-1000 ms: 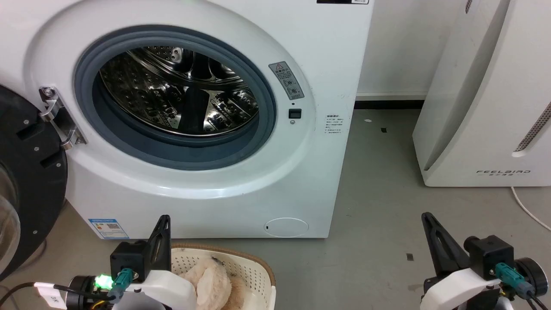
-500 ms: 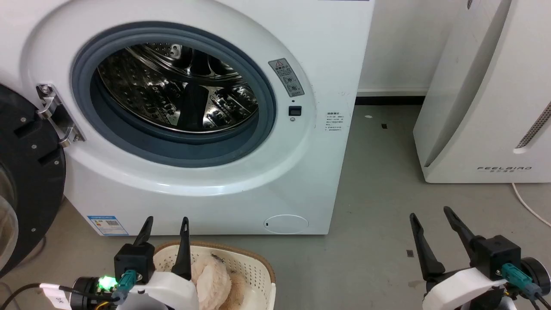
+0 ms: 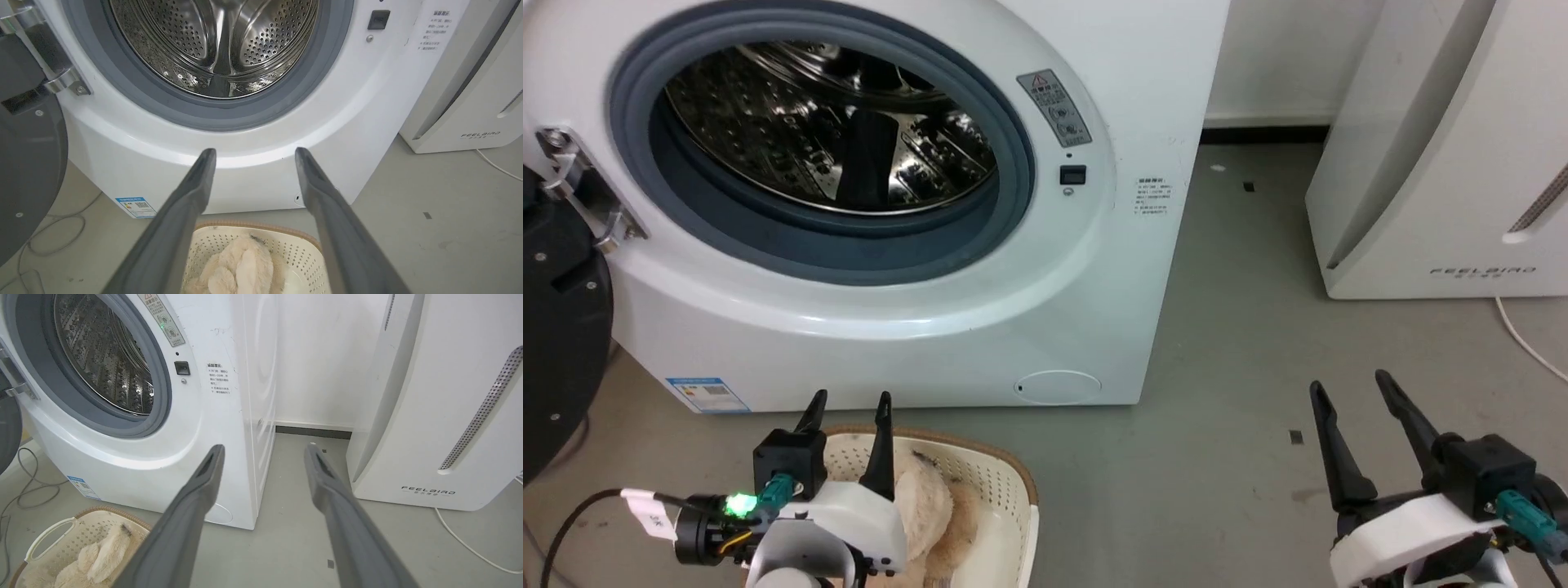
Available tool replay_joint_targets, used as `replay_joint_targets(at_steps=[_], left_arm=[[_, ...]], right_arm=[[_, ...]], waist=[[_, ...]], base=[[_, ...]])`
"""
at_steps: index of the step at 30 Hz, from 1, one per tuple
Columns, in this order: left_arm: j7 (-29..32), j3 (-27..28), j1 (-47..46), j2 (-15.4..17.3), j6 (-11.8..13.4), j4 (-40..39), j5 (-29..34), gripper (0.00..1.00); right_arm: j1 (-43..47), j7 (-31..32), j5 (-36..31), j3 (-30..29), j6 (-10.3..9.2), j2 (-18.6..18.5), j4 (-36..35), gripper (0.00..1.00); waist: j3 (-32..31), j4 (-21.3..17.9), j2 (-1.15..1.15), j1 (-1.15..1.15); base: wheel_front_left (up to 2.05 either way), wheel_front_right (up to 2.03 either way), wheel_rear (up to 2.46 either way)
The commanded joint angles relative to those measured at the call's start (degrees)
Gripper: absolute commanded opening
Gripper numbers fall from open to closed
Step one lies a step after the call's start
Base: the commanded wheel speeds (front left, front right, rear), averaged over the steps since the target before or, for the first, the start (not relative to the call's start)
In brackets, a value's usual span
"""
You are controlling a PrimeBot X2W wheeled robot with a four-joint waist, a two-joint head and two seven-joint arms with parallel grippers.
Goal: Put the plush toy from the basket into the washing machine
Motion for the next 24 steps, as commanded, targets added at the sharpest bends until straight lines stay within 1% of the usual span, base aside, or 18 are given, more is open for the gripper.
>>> replay_joint_targets(at_steps=[1,7,14,24], left_arm=[[-0.5,0.0,-1.4,0.4,-0.2,1.3,-0.4,1.00],[-0.9,0.0,-4.8,0.8,-1.2,7.3,-1.6,1.00],[-0.7,0.1,-8.3,1.9,-1.8,13.0,-3.0,1.00],[2.3,-0.9,-13.1,3.6,-1.2,19.4,-3.6,1.00]], right_arm=[[-1.1,-0.6,0.6,-0.1,0.01,0.0,-0.5,1.00],[-2.3,-1.3,1.7,-0.2,0.01,0.0,-1.0,1.00],[-3.8,-2.1,2.8,-0.3,0.01,0.0,-1.6,1.00],[-6.0,-3.3,4.0,-0.5,0.01,0.0,-3.1,1.00]], waist=[[0.9,-0.3,0.00,0.00],[3.9,-1.0,0.00,0.00],[7.9,-1.6,0.00,0.00],[15.2,-2.2,0.00,0.00]], base=[[0.00,0.00,0.00],[0.00,0.00,0.00],[0.00,0.00,0.00],[0.00,0.00,0.00]])
